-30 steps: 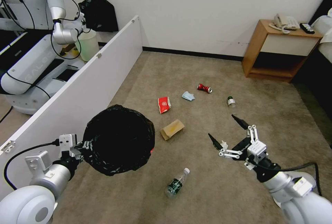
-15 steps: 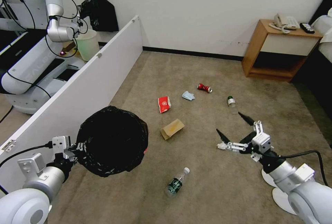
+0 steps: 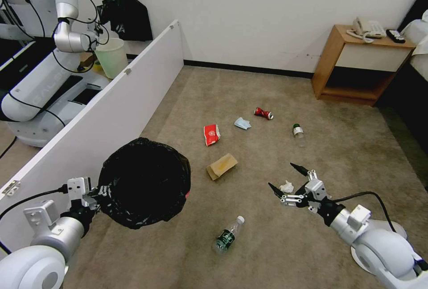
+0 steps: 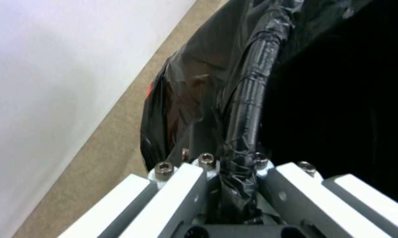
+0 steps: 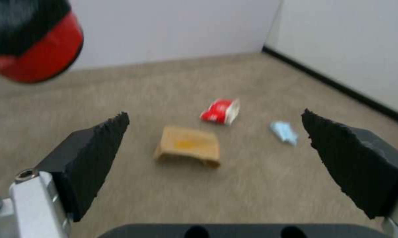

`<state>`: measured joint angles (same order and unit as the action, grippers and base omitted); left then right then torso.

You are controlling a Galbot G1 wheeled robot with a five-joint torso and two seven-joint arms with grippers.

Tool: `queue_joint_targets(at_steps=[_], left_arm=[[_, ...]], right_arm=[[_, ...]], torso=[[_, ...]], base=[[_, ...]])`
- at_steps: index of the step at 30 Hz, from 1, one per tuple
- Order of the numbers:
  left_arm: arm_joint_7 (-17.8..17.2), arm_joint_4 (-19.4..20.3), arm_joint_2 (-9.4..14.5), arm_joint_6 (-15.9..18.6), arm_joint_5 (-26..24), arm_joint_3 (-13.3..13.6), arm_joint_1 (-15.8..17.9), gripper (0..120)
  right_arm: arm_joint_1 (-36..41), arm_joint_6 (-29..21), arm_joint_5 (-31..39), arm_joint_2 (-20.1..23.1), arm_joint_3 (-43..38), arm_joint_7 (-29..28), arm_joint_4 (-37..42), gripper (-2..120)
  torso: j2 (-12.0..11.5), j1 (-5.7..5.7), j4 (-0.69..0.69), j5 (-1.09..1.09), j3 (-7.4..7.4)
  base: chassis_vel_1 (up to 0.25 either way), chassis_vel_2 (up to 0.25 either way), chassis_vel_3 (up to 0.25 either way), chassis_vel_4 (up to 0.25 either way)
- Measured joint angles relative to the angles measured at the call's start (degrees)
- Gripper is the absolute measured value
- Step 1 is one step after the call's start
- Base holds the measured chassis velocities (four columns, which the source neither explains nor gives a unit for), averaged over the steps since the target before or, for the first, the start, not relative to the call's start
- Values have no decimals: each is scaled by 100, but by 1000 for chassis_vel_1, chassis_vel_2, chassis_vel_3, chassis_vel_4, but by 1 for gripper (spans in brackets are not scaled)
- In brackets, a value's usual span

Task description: Pick up the trash bin and place the garbage on the floor into it.

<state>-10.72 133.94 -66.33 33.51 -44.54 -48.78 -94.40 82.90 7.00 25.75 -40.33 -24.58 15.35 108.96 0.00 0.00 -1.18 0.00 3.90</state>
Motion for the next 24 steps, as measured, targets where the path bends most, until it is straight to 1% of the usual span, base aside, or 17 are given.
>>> queue_joint_targets(at_steps=[5,7,8,10,11,13,14,16,17,19,20,23,24], left_arm=[[29,-40,-45,-20,21,0,6,0],[47,-99,-78,-32,27,-1,39,0],[47,-99,-78,-32,27,-1,39,0],[53,-141,-111,-45,28,-7,76,0],[53,-141,-111,-45,28,-7,76,0],[58,-172,-134,-52,25,-29,94,0],[58,-172,-134,-52,25,-29,94,0],[90,-202,-152,-65,15,-74,95,0],[90,-202,-152,-65,15,-74,95,0],[148,-249,-166,-93,2,-127,91,0],[148,-249,-166,-93,2,-127,91,0],[224,-328,-169,-129,-13,-166,94,0],[224,-328,-169,-129,-13,-166,94,0]], right_arm=[[-119,-160,155,155,220,-96,-86,100],[-287,-319,485,390,583,-302,-111,100],[-287,-319,485,390,583,-302,-111,100],[-536,-391,633,554,945,-360,-150,100],[-536,-391,633,554,945,-360,-150,100],[-938,-530,599,684,1333,-252,-197,100],[-938,-530,599,684,1333,-252,-197,100],[-1461,-754,583,796,1832,-198,-253,100],[-1461,-754,583,796,1832,-198,-253,100],[-1969,-930,538,883,2299,-142,-384,100],[-1969,-930,538,883,2299,-142,-384,100],[-2632,-1268,429,988,2947,9,-503,100],[-2632,-1268,429,988,2947,9,-503,100]], torso=[[0,0,-2,0,0],[0,0,-2,0,0],[0,0,-2,0,0],[0,0,-2,-1,0],[0,0,-2,-1,0],[0,0,-1,-1,0],[0,0,-1,-1,0],[0,0,0,0,0],[0,0,0,0,0],[0,0,0,-1,0],[0,0,0,-1,0],[0,0,-3,-2,0],[0,0,-3,-2,0]], base=[[0,0,0,0],[0,0,0,0],[0,0,0,0],[0,0,0,0],[0,0,0,0],[0,0,0,0],[0,0,0,0],[0,0,0,0],[0,0,0,0],[0,0,0,0],[0,0,0,0],[0,0,0,0],[0,0,0,0]])
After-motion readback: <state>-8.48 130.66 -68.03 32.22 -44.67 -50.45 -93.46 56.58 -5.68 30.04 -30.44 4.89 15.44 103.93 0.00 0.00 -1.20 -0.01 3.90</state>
